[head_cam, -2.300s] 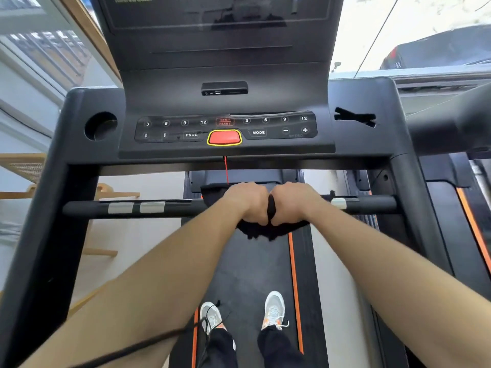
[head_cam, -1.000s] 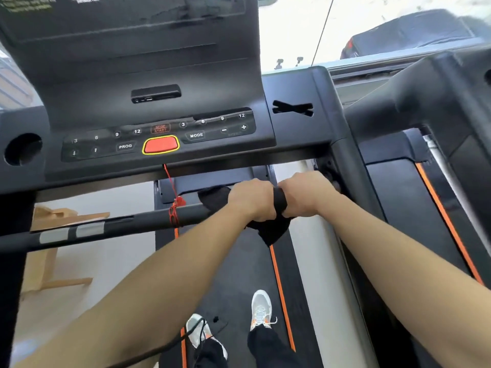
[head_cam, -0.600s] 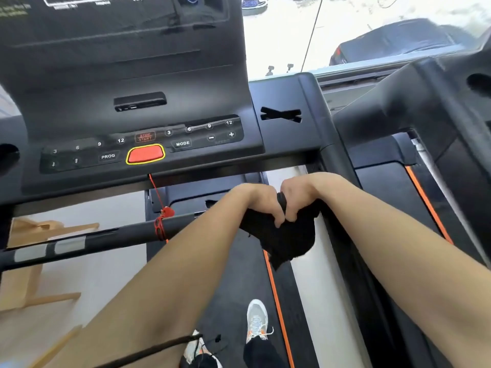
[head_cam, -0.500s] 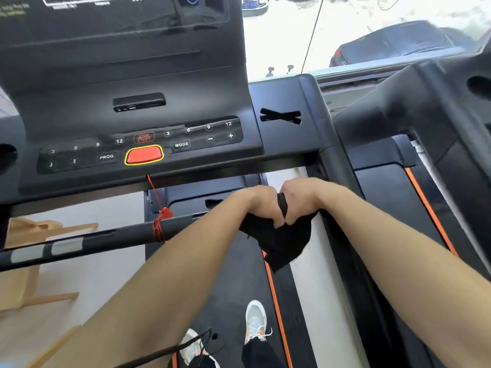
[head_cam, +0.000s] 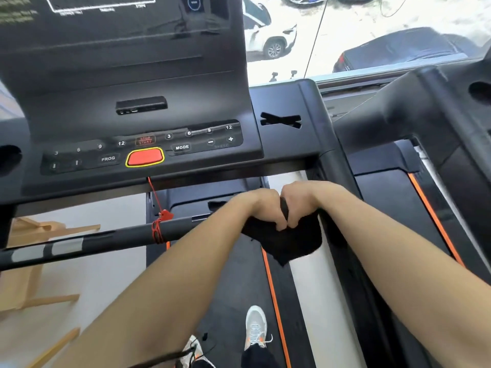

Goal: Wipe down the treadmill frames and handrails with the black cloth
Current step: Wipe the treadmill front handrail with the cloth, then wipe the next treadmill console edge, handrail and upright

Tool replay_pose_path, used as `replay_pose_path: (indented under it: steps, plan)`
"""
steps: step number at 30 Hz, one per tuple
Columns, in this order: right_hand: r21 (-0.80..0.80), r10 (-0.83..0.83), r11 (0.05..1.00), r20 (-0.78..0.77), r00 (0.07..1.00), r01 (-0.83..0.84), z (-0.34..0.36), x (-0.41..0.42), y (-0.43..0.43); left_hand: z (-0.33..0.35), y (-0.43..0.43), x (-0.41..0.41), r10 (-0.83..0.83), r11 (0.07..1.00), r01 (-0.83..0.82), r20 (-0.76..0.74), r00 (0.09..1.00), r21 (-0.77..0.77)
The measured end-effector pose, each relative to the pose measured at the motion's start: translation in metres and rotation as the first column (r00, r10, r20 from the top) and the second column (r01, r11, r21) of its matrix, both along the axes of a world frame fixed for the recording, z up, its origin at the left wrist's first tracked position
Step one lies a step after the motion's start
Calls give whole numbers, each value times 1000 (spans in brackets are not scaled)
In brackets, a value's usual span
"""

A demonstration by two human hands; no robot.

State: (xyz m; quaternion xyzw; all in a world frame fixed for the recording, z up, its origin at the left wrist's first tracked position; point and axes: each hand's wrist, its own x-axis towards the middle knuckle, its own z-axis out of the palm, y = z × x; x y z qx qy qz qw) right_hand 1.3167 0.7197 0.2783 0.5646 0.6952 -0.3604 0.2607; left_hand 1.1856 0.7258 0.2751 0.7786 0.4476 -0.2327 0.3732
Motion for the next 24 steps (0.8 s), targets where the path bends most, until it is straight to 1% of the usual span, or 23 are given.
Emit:
replay_pose_path:
  steps: [1,2,3,4,5,6,7,8,9,10,12,13,14,16,17,19,21,23,24]
  plan:
    - [-40,-23,999,-23,999,22,-1,0,3,0,2,1,3,999,-3,-4,1000,-38]
    - [-11,-24,1000,-32,999,23,-3,0,-1,-1,0,1,12,1000,-12,-7,1000,-12]
    - [81,-10,997,-18,1000,12,-6,1,-7,-2,-6,-1,21,997,-21,-5,1000,73]
    - [237,7,972,4,1000,-8,-9,2,-17,-3,-16,-4,25,977,-22,-11,1000,212]
    - [430,28,902,29,999,-38,-15,3,-29,-4,-27,-8,20,929,-12,-18,1000,370]
    - [608,41,792,43,998,-59,-23,4,-41,-6,-38,-13,7,865,2,-15,1000,503]
    - [725,41,685,68,997,-78,-31,4,-52,-9,-48,-18,2,818,4,-10,1000,575]
    - [794,14,604,77,997,-69,-37,2,-61,-10,-56,-22,11,793,-6,-5,1000,609]
    - [825,-34,564,48,998,-21,-39,-1,-69,-8,-63,-25,28,791,-25,4,1000,612]
    - [836,-64,548,3,998,33,-39,-5,-78,-5,-67,-28,55,806,-65,35,998,589]
    - [821,-74,560,-83,994,110,-35,-12,-99,7,-71,-32,156,823,-228,179,971,520]
    - [815,-71,560,-130,989,147,-31,-14,-108,12,-70,-34,217,809,-307,231,949,501]
    - [811,-69,555,-178,982,186,-25,-13,-116,17,-68,-37,258,786,-349,242,935,510]
    - [792,-83,557,-245,966,249,-14,-10,-124,20,-61,-45,297,759,-337,166,941,556]
    - [782,-103,561,-258,961,270,-8,-9,-123,21,-58,-48,326,772,-335,116,938,541]
    - [770,-144,570,-251,957,287,2,-8,-114,26,-51,-51,368,818,-353,58,928,454]
    - [745,-216,570,-272,938,347,12,-10,-101,35,-41,-51,378,849,-389,103,920,358]
    - [696,-265,569,-350,898,439,22,-11,-86,46,-34,-49,348,854,-395,191,918,339]
    - [672,-255,588,-375,891,450,26,-9,-78,53,-32,-47,322,858,-395,256,912,328]
